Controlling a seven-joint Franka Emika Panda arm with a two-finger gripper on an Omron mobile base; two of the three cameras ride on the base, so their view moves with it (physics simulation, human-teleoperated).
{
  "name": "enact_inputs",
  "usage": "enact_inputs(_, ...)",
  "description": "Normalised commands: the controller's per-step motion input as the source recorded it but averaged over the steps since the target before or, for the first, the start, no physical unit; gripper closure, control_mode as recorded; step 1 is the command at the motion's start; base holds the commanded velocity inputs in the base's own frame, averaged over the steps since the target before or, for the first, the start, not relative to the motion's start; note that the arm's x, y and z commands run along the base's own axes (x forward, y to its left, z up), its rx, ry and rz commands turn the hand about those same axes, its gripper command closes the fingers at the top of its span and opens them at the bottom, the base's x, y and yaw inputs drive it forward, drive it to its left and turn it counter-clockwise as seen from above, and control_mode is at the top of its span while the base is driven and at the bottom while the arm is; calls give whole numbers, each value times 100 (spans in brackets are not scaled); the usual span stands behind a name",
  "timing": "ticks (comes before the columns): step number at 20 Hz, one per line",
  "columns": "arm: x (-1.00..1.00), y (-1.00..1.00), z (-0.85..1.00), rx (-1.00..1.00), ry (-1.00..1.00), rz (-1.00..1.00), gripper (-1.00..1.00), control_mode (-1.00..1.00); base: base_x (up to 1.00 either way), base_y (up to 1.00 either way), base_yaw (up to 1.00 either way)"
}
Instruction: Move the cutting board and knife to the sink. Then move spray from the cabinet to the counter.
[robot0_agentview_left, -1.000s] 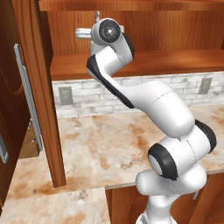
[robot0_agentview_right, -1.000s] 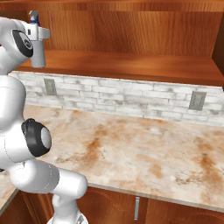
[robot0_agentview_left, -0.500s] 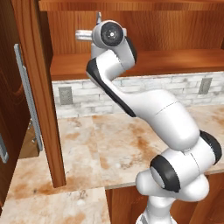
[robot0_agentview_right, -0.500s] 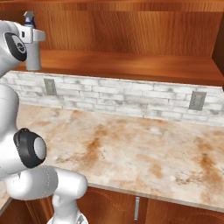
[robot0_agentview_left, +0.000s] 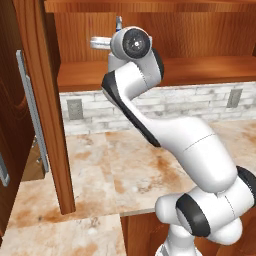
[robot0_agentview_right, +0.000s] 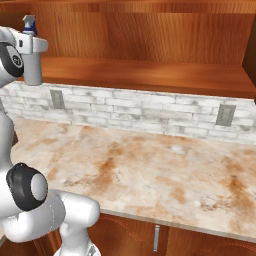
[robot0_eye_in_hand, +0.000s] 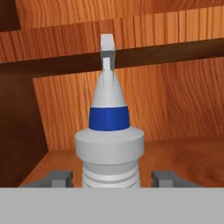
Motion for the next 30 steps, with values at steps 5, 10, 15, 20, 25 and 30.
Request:
enact_inputs(5, -38, -27, 0, 0, 0, 3, 100, -100, 0, 0, 0)
enact_inputs(10, -33, -33, 0, 0, 1, 15, 100, -100, 0, 0, 0)
enact_inputs(15, -37, -36, 0, 0, 0, 44, 100, -100, 0, 0, 0)
enact_inputs(20, -38, -37, 0, 0, 0, 44, 100, -100, 0, 0, 0)
enact_inputs(25, -41, -38, -3, 7, 0, 38, 100, -100, 0, 0, 0)
enact_inputs(30, -47, -22, -9, 2, 0, 31, 100, -100, 0, 0, 0)
